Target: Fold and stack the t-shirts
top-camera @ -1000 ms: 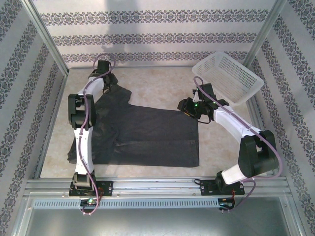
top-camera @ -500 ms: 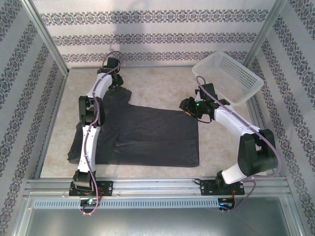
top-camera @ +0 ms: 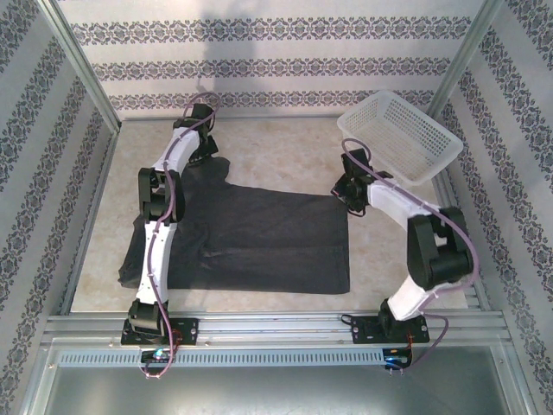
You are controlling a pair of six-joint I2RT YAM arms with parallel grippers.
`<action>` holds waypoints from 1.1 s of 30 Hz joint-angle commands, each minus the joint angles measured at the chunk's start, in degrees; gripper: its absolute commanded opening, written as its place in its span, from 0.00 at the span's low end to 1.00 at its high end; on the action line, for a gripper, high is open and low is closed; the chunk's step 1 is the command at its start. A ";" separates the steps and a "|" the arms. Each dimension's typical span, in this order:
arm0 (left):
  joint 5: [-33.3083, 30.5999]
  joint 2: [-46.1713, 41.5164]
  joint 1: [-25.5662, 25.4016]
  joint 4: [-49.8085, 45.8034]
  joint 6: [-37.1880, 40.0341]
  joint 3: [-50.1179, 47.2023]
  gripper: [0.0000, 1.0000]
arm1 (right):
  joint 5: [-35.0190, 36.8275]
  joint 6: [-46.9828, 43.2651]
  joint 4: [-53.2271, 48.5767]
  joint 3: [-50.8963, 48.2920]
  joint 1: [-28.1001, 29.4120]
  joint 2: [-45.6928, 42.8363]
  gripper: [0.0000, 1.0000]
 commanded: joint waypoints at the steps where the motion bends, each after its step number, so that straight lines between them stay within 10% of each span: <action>1: 1.03 -5.48 -0.49 -2.63 -0.73 -1.26 0.00 | 3.41 -0.24 -4.87 5.29 -0.86 4.94 0.41; 23: 4.53 -17.84 -0.08 2.58 -2.16 -15.21 0.00 | 0.99 -7.23 -18.38 19.62 -1.53 20.08 0.32; 28: 4.37 -20.81 -0.02 3.18 -2.70 -18.08 0.00 | -0.30 -9.53 -17.93 20.21 -1.72 20.09 0.00; 33: 3.49 -26.69 0.01 4.06 -2.68 -25.33 0.00 | -0.45 -13.58 -14.05 17.98 -1.50 15.22 0.00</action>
